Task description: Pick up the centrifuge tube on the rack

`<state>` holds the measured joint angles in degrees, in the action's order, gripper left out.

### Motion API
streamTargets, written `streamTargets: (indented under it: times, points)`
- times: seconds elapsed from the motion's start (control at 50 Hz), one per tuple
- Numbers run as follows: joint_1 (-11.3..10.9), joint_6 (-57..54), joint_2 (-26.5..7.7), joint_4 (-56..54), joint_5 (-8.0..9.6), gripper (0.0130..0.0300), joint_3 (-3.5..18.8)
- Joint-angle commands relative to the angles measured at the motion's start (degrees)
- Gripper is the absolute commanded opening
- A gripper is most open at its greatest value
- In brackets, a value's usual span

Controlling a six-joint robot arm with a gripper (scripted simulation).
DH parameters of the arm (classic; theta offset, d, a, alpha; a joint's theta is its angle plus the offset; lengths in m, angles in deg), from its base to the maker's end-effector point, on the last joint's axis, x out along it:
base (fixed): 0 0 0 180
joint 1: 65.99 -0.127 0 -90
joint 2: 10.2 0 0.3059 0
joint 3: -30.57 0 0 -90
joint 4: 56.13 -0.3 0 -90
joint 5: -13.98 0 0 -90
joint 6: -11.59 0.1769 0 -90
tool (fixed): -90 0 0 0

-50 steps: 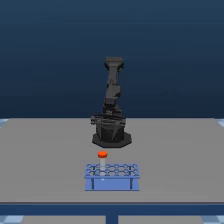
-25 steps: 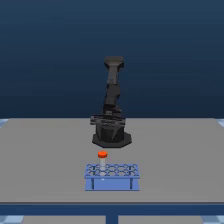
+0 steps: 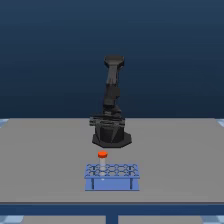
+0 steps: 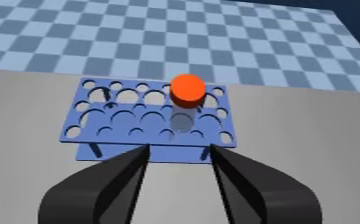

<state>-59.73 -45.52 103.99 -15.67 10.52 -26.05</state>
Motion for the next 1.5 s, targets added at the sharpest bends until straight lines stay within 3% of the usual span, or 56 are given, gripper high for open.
streamTargets:
  times: [0.02, 0.5, 0.76, 0.96, 1.5]
  points:
    - [0.39, 3.62, -1.00, 2.64, -0.77, 0.0300, 0.74]
    - [1.91, 12.05, -8.01, 10.72, -3.28, 0.0300, 6.37]
    - [2.80, 20.19, -13.23, 18.36, -4.70, 0.0300, 11.29]
    - [3.13, 24.56, -15.43, 22.44, -5.18, 0.0300, 13.69]
    - [3.46, 28.01, -17.96, 25.56, -5.80, 0.0300, 16.23]
